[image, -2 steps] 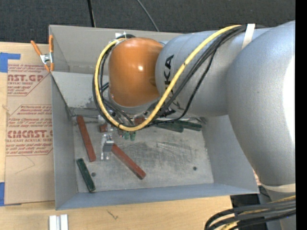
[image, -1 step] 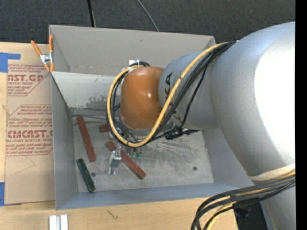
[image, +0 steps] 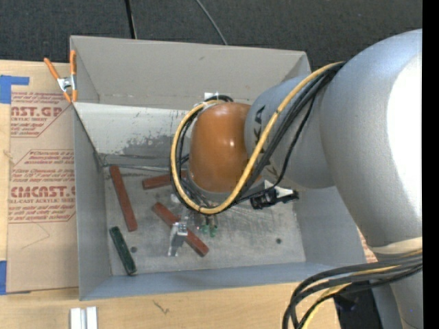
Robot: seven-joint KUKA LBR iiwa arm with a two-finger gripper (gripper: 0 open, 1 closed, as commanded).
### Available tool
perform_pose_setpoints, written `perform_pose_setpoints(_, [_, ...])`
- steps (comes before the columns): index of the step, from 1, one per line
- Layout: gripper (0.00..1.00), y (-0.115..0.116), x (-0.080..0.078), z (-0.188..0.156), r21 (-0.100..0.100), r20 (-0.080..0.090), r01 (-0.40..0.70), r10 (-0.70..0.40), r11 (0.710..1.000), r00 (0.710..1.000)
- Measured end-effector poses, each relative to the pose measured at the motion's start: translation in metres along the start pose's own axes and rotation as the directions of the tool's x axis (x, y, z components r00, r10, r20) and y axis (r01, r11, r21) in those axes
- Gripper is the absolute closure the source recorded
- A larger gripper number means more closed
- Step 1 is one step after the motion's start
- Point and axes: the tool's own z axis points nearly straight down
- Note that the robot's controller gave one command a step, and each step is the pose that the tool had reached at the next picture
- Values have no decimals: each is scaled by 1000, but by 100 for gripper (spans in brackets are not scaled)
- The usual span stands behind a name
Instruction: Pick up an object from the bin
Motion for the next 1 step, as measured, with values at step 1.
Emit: perform_pose_setpoints(1, [0, -8, -2, -19, -1, 4, 19, -19, 1000, 1000])
